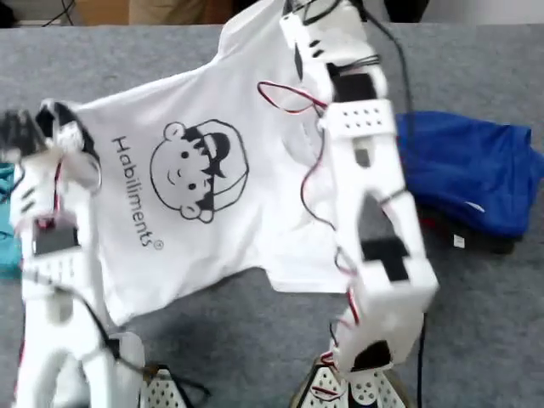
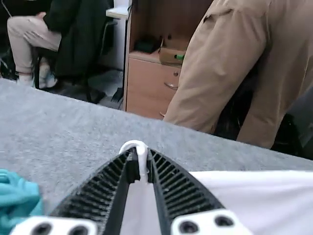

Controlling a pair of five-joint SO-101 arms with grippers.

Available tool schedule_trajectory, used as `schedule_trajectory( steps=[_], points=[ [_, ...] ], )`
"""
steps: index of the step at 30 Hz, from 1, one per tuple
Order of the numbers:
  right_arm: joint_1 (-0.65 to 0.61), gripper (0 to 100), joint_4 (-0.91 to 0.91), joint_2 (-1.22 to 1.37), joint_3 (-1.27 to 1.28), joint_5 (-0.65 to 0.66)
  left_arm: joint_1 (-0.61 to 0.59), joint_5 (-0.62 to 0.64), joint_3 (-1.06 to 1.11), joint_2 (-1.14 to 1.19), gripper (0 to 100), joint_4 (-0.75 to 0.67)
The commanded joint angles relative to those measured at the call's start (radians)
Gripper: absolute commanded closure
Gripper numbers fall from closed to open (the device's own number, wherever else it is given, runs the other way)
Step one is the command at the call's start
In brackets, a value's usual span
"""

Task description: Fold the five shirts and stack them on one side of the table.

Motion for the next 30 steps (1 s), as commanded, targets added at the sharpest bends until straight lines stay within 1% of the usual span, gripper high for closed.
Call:
schedule_trajectory(
  steps=[1,4,8,13,17,18,21,23,25,27,28,30],
  points=[
    [-0.007,99.7,0.017,0.148,-0.268,0.002,0.002,0.003,-0.307,0.317,98,-0.038],
    [-0.008,99.7,0.121,0.277,-0.476,0.0,0.006,0.002,-0.509,0.504,98,0.041],
    [-0.007,99.7,0.313,0.417,-0.745,0.0,0.011,0.002,-0.664,0.616,98,0.19],
    [-0.002,99.7,0.594,0.529,-1.036,0.008,0.011,0.002,-0.68,0.642,98,0.307],
    [-0.001,99.7,0.819,0.578,-1.234,0.011,0.008,0.0,-0.689,0.642,98,0.434],
    [-0.001,99.7,0.878,0.582,-1.264,0.018,0.008,0.0,-0.689,0.641,98,0.474],
    [-0.004,99.7,1.059,0.545,-1.247,0.129,0.012,-0.002,-0.684,0.598,98,0.617],
    [-0.007,99.7,1.177,0.53,-1.25,0.164,0.018,-0.018,-0.678,0.556,98,0.721],
    [-0.007,99.7,1.261,0.518,-1.256,0.163,0.018,-0.038,-0.666,0.518,98,0.798],
    [-0.008,99.7,1.349,0.492,-1.254,0.153,0.015,-0.037,-0.638,0.476,98,0.838],
    [-0.01,99.7,1.393,0.478,-1.254,0.133,0.012,-0.037,-0.618,0.453,98,0.853],
    [-0.001,99.7,1.402,0.452,-1.248,0.071,0.011,-0.04,-0.559,0.403,98,0.875]
  ],
)
